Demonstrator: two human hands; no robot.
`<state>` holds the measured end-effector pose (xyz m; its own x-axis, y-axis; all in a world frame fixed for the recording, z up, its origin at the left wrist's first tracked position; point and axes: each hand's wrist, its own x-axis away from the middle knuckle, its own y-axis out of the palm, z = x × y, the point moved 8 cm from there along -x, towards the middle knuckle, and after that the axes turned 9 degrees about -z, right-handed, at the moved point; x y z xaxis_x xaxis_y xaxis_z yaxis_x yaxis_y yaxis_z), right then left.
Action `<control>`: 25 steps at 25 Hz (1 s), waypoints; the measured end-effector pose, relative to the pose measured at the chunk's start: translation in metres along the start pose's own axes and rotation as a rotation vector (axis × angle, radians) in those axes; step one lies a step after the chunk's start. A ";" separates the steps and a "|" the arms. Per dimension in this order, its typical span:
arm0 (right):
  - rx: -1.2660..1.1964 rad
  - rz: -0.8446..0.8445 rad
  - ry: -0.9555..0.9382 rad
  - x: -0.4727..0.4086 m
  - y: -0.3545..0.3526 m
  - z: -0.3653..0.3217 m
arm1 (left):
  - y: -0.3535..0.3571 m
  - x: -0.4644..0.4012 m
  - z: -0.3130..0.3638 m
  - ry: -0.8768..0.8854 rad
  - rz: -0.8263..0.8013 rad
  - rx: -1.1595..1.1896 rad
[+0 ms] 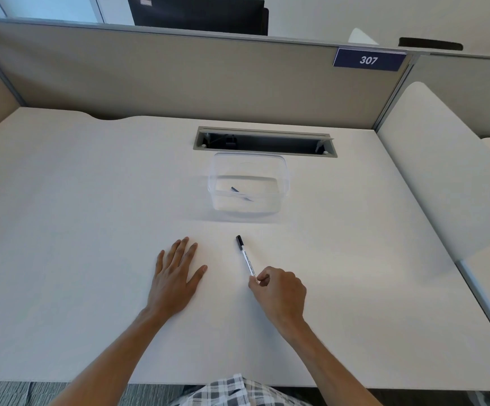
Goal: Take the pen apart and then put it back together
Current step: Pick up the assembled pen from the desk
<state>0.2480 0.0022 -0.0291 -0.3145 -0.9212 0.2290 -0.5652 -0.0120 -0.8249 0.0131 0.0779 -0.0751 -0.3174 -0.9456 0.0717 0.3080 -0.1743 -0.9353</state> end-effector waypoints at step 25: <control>0.151 -0.115 -0.069 -0.042 0.029 -0.036 | 0.002 -0.001 -0.002 -0.007 0.001 -0.005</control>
<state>0.2169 0.0543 -0.0438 -0.1986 -0.9349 0.2941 -0.4721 -0.1718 -0.8646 0.0122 0.0788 -0.0771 -0.3113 -0.9475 0.0732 0.3038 -0.1722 -0.9370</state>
